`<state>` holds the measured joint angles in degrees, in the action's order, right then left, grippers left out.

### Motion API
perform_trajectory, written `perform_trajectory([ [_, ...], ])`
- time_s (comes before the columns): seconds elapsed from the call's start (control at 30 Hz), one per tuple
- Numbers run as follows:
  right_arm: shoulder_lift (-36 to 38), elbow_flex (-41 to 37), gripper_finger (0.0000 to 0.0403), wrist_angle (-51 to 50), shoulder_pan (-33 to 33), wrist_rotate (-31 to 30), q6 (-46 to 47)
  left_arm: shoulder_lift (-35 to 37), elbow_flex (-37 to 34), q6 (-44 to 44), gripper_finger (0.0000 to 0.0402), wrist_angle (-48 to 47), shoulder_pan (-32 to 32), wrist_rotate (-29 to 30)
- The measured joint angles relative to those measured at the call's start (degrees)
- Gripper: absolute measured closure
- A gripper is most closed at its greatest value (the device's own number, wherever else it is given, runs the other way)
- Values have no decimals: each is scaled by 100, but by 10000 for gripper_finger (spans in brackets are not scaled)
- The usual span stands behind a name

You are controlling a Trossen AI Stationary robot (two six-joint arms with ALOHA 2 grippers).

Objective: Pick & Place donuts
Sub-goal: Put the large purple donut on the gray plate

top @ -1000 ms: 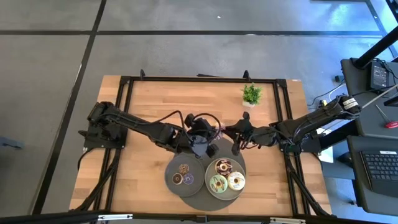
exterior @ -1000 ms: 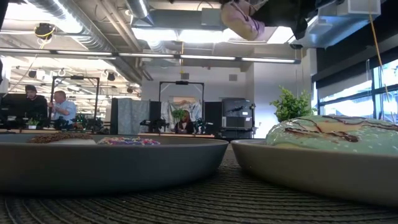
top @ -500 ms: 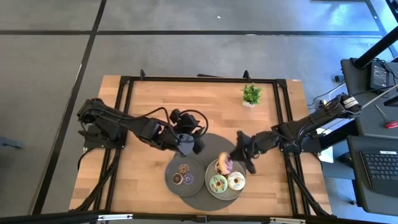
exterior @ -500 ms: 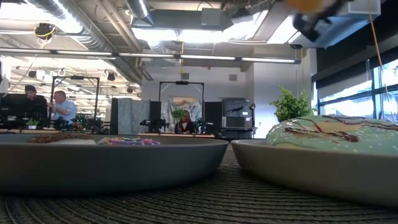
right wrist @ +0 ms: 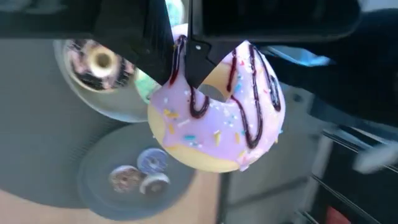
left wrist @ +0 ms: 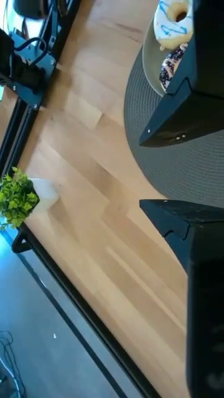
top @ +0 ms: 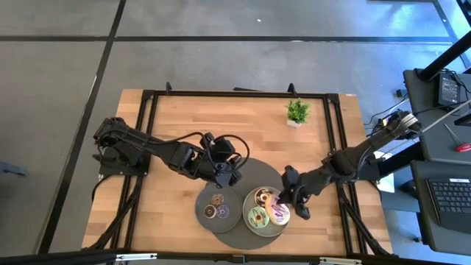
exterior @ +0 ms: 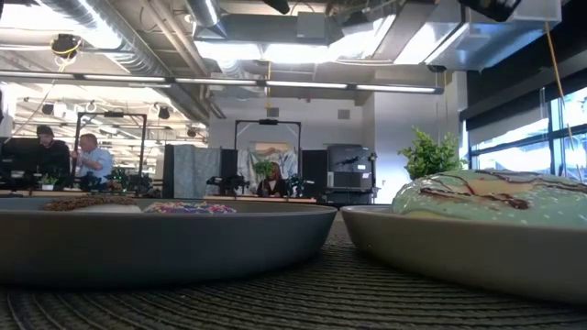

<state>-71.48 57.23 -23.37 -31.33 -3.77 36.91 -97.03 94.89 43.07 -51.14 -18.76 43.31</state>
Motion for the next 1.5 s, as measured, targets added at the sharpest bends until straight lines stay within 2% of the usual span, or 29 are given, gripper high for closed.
perform_trajectory([
  [0.23,-1282,1178,361,-1960,-39,-110,188,0,0,28,257,-17,-33,-126],
  [0.43,-2179,1314,357,-1961,-26,-106,449,-2,-2,28,258,-13,-70,-147],
  [0.6,-2585,1323,356,-1950,20,24,811,-2,-2,57,256,-13,-107,-147],
  [0.83,-2878,1322,356,-1921,160,34,970,-2,-2,72,254,-13,-132,-145],
  [1.37,-2922,1321,356,-1896,208,133,1175,-3,-7,74,260,-13,-214,-145],
  [1.5,-2922,1321,341,-1909,208,201,1235,-2,-7,74,259,-13,-214,-145],
])
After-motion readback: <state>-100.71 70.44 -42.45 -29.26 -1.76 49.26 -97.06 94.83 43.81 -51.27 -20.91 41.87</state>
